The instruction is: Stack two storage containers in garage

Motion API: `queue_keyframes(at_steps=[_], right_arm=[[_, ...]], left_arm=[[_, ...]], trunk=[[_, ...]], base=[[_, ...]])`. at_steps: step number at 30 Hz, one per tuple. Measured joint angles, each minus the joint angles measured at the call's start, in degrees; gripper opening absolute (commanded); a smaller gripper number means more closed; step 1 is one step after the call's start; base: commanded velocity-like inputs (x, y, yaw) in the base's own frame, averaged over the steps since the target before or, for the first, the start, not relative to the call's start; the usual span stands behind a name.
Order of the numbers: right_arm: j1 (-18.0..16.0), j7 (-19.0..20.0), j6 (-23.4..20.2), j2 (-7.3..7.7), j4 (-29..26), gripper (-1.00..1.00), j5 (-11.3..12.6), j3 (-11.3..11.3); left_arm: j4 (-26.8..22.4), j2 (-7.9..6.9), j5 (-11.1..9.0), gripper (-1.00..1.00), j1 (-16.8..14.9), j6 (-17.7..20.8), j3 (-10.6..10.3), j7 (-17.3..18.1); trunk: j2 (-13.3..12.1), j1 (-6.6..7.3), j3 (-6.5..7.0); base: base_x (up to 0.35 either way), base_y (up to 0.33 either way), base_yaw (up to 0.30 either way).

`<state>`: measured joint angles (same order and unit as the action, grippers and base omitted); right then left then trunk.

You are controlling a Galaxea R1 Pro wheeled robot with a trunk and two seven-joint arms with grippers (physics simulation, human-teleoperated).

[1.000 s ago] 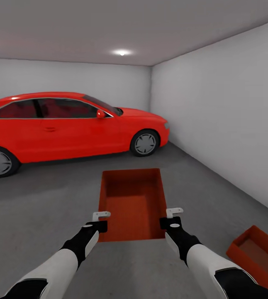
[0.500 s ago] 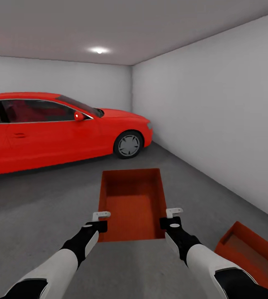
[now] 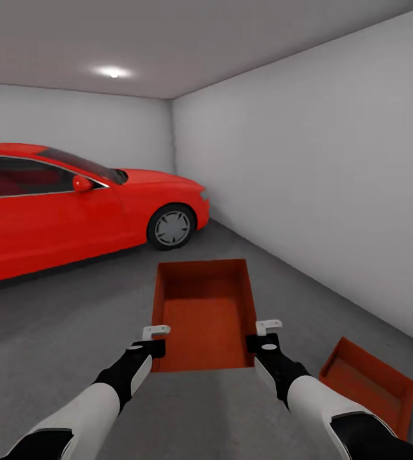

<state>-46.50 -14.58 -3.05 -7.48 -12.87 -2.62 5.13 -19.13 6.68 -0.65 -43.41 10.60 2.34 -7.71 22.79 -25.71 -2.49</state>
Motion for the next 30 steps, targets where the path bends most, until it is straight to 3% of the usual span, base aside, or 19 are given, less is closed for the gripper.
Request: queue_keyframes(at_steps=[30], right_arm=[[0.0, 0.0, 0.0, 0.0, 0.0, -1.0, 0.0, 0.0]], left_arm=[[0.0, 0.0, 0.0, -1.0, 0.0, 0.0, 0.0, 0.0]], trunk=[[0.0, 0.0, 0.0]], base=[[0.32, 0.0, -0.266]])
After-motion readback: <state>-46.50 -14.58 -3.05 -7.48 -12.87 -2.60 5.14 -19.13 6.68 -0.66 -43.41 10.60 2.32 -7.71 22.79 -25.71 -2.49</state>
